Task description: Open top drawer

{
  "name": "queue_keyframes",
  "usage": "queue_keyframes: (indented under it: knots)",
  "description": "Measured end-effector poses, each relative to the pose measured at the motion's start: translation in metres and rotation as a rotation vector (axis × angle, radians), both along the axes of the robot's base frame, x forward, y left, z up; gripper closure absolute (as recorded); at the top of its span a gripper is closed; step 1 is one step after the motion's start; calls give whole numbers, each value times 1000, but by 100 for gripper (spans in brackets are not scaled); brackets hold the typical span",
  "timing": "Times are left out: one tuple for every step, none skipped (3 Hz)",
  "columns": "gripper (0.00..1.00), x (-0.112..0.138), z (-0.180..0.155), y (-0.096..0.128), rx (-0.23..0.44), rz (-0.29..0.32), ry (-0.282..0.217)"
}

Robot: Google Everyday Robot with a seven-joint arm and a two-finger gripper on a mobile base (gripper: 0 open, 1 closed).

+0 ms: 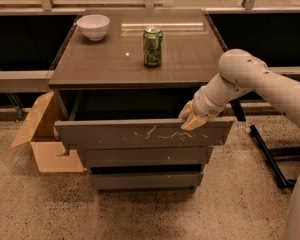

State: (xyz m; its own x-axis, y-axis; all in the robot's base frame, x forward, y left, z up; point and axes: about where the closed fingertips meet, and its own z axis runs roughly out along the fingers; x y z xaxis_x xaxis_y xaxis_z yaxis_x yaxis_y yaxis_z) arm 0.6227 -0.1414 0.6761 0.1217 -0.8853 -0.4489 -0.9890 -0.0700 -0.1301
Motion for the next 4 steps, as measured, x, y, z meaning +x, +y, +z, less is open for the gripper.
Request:
queue_keyframes:
  knots:
    - [43, 0, 0, 0, 0, 0, 0]
    - [20, 0, 0, 0, 0, 0, 0]
    - [0, -7, -7, 4, -4, 33, 21]
    - [0, -22, -12, 10, -33, 67, 48]
